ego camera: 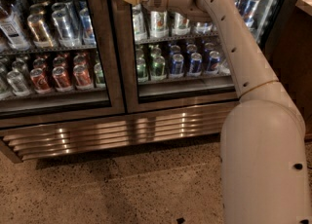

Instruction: Open right fridge door

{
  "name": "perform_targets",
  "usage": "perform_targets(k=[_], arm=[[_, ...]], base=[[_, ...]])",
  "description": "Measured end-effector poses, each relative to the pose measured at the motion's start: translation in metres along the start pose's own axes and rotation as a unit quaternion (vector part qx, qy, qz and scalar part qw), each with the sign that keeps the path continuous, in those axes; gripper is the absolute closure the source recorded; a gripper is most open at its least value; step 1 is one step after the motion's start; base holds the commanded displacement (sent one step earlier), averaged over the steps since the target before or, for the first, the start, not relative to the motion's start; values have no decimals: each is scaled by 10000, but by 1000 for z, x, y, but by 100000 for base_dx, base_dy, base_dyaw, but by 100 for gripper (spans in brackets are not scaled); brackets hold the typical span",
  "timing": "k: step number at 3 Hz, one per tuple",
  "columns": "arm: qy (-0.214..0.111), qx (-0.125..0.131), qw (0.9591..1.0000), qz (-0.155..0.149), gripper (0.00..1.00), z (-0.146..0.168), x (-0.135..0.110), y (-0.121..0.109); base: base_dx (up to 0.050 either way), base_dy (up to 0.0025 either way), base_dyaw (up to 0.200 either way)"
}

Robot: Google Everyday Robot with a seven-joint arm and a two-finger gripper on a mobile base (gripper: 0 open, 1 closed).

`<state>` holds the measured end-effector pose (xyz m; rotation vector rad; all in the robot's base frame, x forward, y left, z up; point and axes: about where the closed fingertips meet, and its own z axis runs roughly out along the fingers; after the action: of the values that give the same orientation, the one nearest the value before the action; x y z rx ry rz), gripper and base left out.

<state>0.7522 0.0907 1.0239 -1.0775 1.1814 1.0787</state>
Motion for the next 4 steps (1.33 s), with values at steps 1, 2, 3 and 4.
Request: perform_targets(k=[1, 2, 3, 4], arm=[[0, 0, 10000, 0, 100, -2, 1, -16], [0, 0, 10000, 0, 100, -3, 1, -23], [0, 1, 10000, -1, 86, -4, 2, -31], [0, 1, 10000, -1, 62, -5, 2, -33]], base=[[0, 0, 0], [0, 0, 0], [0, 0, 0], [0, 0, 0]])
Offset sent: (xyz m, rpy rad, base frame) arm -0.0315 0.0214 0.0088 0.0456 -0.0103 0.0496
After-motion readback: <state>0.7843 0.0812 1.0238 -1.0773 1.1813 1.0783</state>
